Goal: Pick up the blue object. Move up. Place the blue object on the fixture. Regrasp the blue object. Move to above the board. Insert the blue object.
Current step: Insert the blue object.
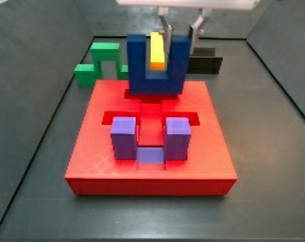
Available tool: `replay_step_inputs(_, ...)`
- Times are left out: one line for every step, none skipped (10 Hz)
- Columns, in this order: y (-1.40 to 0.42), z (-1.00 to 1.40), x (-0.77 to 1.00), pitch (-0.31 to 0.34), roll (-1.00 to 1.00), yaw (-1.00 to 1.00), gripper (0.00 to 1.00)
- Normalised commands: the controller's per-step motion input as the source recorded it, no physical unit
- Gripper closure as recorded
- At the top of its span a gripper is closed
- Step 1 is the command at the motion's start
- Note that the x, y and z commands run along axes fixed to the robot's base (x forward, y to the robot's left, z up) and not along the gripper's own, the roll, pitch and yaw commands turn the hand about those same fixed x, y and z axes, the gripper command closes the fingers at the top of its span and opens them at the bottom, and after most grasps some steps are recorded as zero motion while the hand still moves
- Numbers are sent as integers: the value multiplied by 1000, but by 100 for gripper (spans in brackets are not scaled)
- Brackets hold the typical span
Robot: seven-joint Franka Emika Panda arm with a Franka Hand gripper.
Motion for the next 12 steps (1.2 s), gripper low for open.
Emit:
replay_step_inputs(0, -283, 0, 71, 1, -26, 100)
replay_step_inputs(0, -223, -6, 66, 0, -89, 100)
replay_step_inputs(0, -180, -89, 79, 0, -120, 100)
replay_step_inputs(20, -151, -231, 30, 0, -169, 100)
replay_step_inputs(17, -100, -197, 0, -27, -169, 100)
replay_step_inputs(9, -57, -160, 0, -54, -131, 100)
replay_step_inputs(0, -123, 40, -14, -64, 0, 100)
replay_step_inputs(0, -137, 431, 0, -39, 0, 100)
replay_step_inputs(0, -63, 620, 23, 0, 0, 100)
replay_step_inputs(0, -114, 549, 33, 0, -6, 100)
replay_step_inputs(0, -186, 266, 23, 0, -40, 100)
replay_step_inputs(9, -349, 0, 0, 0, -100, 100)
